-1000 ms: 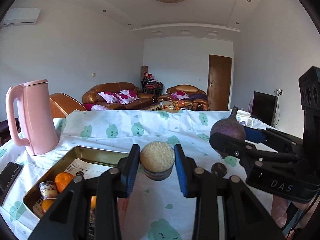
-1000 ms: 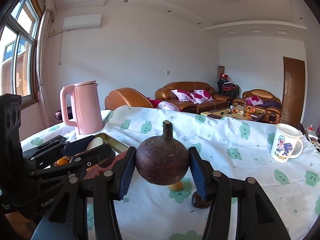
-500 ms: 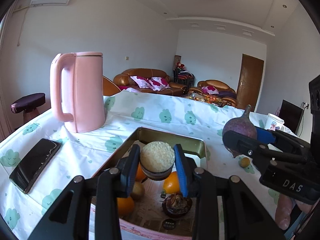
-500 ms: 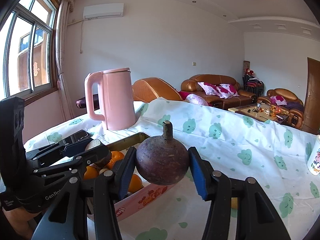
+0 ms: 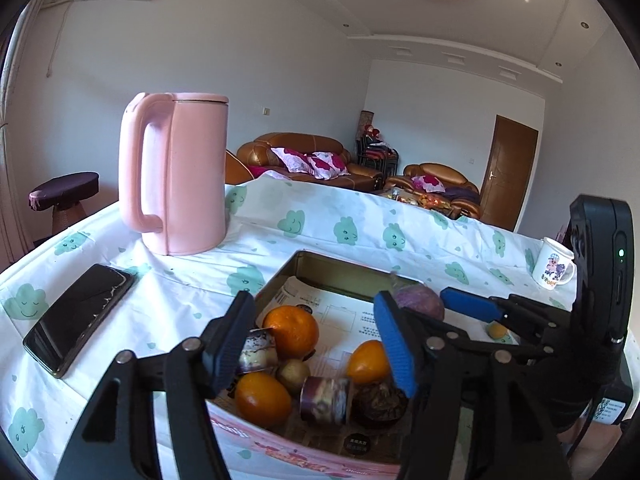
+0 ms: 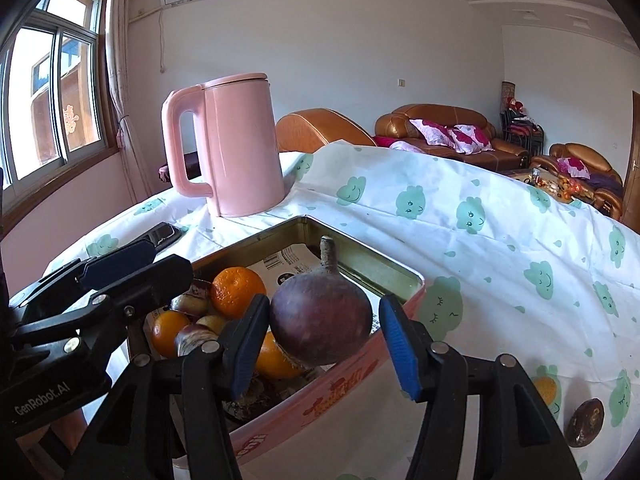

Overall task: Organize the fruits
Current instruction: 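Lower the purple fruit and jar into the tin box and open both grippers, then grasp the small brown round fruit with the right gripper while the left grasps the small yellow fruit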

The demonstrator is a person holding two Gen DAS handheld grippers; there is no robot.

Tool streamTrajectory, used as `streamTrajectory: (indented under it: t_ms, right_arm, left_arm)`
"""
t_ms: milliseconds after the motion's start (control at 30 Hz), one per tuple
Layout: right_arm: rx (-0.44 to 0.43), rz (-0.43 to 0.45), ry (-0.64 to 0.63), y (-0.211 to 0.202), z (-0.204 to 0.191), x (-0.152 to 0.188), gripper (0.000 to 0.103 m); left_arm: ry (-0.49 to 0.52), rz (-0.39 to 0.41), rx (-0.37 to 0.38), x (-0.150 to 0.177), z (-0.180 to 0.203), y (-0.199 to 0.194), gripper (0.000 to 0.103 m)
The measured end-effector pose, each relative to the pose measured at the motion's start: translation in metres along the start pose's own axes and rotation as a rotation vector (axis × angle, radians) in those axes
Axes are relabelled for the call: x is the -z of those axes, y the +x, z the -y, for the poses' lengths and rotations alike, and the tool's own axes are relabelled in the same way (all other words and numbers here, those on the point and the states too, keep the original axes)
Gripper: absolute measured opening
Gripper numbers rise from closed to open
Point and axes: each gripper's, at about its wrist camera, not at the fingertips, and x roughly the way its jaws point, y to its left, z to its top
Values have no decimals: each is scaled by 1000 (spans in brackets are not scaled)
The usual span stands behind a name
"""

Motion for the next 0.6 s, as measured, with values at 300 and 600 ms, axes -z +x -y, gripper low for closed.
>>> streamTrajectory:
  t_ms: [300, 600]
  right_arm:
    - [62, 38, 64, -48, 44, 21, 66]
    - [292, -9, 207, -91, 139, 42, 67]
  left_arm:
    - [-8, 28, 13, 0, 2, -6, 78]
    - [63, 20, 77, 1, 46, -4, 85]
